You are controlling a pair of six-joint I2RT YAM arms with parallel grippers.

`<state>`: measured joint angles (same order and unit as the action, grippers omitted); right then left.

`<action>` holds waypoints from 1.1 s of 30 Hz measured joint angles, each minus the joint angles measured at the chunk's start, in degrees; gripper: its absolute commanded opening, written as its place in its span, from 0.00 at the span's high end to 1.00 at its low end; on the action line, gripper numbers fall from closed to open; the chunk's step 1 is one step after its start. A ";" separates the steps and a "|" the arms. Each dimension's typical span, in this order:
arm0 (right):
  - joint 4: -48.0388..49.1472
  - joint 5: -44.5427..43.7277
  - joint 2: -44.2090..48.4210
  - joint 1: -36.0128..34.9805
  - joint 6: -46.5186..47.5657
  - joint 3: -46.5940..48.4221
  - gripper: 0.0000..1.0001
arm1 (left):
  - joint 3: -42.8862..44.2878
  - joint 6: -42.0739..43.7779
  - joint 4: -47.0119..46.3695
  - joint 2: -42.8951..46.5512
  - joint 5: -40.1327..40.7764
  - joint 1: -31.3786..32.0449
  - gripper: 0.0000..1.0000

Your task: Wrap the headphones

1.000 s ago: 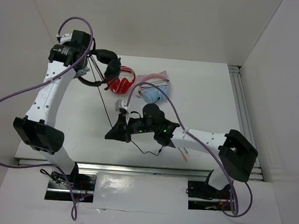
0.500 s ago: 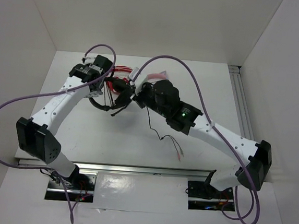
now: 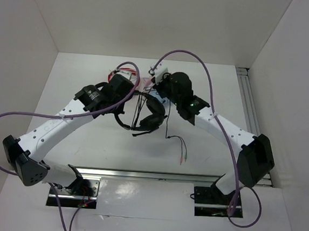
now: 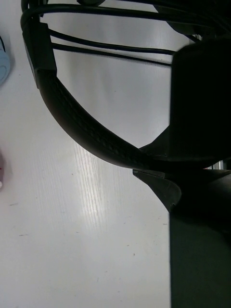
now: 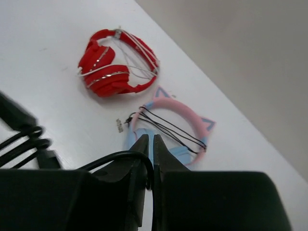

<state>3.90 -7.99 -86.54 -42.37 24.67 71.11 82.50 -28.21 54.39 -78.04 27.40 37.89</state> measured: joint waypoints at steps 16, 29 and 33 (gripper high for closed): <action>41.68 51.28 -20.98 7.65 -42.60 -7.58 0.61 | 10.80 1.40 14.73 3.26 2.58 3.17 1.00; 66.07 53.81 -36.06 2.19 -62.01 -11.91 0.97 | 26.01 -3.06 17.86 3.69 3.87 -5.79 1.00; 67.80 52.41 -36.83 1.44 -63.45 -14.75 1.00 | 28.35 -4.26 18.12 4.48 3.87 -9.40 1.00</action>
<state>71.70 44.42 -123.37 -40.93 -38.79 56.36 110.85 -32.47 72.51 -73.56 31.27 28.49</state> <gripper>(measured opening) 0.010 0.140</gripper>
